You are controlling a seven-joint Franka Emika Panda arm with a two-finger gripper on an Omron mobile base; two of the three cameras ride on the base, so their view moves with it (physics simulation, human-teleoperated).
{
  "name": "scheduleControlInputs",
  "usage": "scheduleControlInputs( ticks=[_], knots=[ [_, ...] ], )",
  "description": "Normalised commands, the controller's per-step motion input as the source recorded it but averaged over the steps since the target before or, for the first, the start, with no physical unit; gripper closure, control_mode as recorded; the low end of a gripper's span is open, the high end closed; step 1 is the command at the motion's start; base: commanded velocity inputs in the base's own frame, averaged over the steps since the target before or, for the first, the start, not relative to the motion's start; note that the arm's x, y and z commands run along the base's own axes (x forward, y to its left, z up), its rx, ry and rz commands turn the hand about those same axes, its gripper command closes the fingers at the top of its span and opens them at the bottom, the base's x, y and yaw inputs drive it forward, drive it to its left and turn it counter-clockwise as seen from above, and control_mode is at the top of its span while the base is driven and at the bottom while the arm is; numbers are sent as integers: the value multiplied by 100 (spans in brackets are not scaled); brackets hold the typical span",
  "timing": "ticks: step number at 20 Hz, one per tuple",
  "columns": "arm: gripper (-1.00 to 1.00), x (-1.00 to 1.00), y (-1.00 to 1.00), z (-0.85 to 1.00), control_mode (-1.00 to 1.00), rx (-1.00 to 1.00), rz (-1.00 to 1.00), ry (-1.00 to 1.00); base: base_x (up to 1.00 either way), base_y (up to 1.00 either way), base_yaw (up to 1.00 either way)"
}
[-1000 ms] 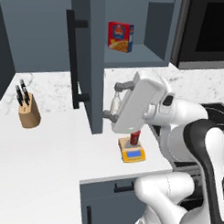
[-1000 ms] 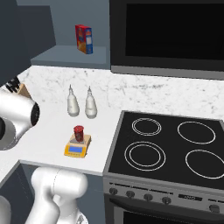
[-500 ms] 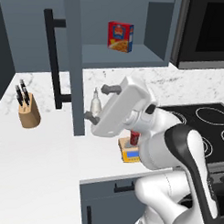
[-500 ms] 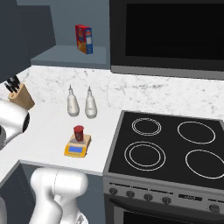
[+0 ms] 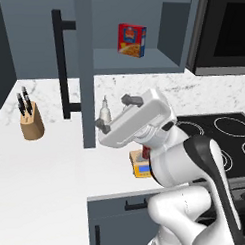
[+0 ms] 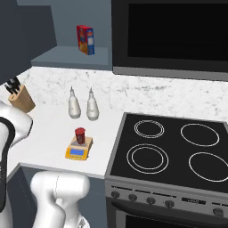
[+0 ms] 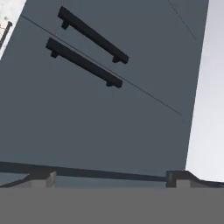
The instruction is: Pick the yogurt and place it on the digital scale for weighing, and close the cabinet.
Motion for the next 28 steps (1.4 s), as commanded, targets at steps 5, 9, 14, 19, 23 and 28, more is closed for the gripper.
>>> scheduleControlInputs(
  ticks=[5, 9, 14, 19, 23, 28],
  knots=[
    [-100, -100, -6, 15, -100, 16, -14, 0, 0, 0, 0],
    [-100, -100, -16, 35, -100, 6, -23, 0, 0, 0, 0],
    [-100, -100, -34, 35, -100, 9, -19, 0, 0, 0, 0],
    [-100, -100, 7, -3, -100, 2, -27, 0, 0, 0, 0],
    [-100, -100, 62, -25, -100, -1, -39, 19, 0, 0, 0],
    [-100, -91, 78, -29, -100, 1, -55, 33, 0, 0, 0]
  ],
)
